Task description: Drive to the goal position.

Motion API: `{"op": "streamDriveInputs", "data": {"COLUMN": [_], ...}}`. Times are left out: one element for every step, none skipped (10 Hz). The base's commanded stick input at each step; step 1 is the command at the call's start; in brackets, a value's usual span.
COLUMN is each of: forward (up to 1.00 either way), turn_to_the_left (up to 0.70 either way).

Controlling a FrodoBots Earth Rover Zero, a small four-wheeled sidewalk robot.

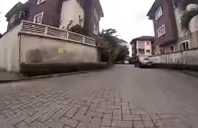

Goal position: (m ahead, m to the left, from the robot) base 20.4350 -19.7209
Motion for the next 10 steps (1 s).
{"op": "streamDriveInputs", "data": {"forward": [0.70, 0.70, 0.70, 0.70, 0.70, 0.70, 0.70, 0.70, 0.70, 0.70], "turn_to_the_left": [0.00, 0.00, 0.00, 0.00, 0.00, 0.00, 0.00, 0.00, 0.00, 0.00]}}
